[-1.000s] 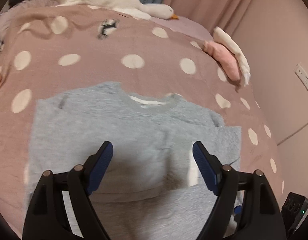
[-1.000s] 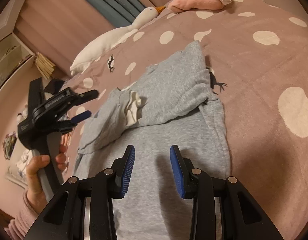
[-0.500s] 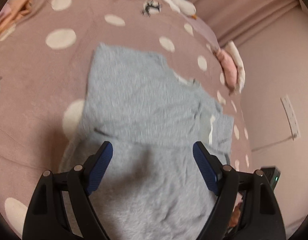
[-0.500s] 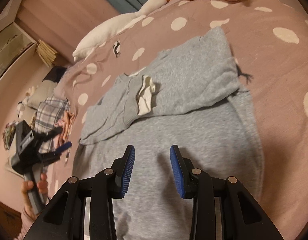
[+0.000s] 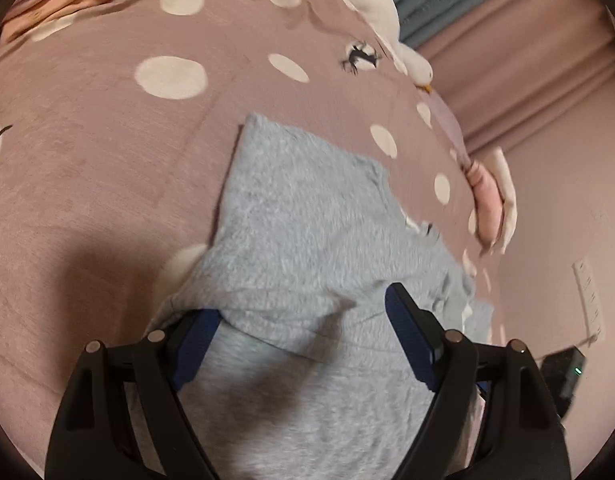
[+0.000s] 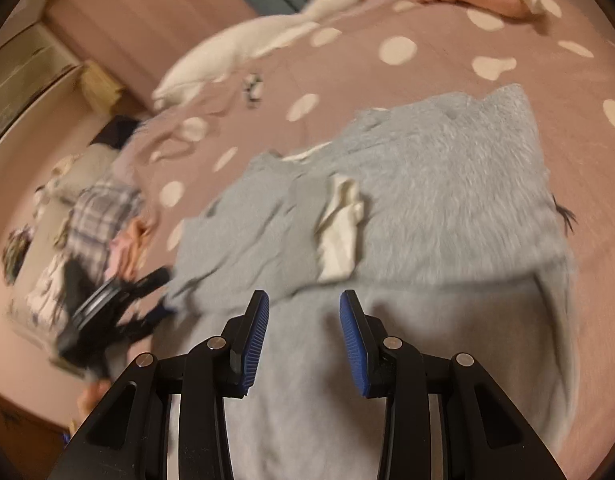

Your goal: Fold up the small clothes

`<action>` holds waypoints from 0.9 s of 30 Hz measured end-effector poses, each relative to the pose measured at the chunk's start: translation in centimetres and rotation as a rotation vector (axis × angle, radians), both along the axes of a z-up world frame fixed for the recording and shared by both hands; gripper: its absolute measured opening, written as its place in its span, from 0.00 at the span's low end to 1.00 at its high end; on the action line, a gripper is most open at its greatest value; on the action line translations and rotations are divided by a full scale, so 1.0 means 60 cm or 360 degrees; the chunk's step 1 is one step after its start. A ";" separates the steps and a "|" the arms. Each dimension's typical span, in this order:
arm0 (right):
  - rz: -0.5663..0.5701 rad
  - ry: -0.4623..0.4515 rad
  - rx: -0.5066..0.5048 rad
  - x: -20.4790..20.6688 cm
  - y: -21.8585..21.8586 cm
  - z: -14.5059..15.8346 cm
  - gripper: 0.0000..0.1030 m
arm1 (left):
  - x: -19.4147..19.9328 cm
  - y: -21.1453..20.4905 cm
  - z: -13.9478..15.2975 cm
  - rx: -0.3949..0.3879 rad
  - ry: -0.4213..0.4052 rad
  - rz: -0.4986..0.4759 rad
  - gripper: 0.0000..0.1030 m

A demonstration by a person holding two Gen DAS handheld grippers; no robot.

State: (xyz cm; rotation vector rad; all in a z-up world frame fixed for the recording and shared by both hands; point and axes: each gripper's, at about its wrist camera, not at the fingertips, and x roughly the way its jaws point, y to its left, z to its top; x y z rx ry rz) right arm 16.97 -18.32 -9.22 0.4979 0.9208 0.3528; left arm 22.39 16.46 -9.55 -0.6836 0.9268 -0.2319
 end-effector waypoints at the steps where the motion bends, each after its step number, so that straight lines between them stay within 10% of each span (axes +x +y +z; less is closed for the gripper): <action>1: -0.0022 0.0006 -0.0029 0.014 0.001 -0.003 0.45 | 0.002 0.005 -0.002 -0.0013 0.0008 0.0003 0.80; 11: 0.0066 0.0057 -0.0158 0.089 0.050 -0.023 0.50 | 0.006 0.013 -0.014 -0.0058 0.0030 -0.0051 0.81; 13: 0.0096 0.0053 -0.0142 0.099 0.057 -0.022 0.23 | 0.005 0.021 -0.016 -0.0111 0.0028 -0.0041 0.81; 23: 0.0267 -0.0467 -0.0086 0.100 0.095 0.133 0.16 | -0.036 0.047 -0.021 -0.0348 -0.0140 0.0265 0.80; 27: 0.0117 -0.0264 -0.0059 0.128 0.047 0.078 0.06 | -0.042 0.043 -0.022 -0.0306 -0.0124 0.0318 0.80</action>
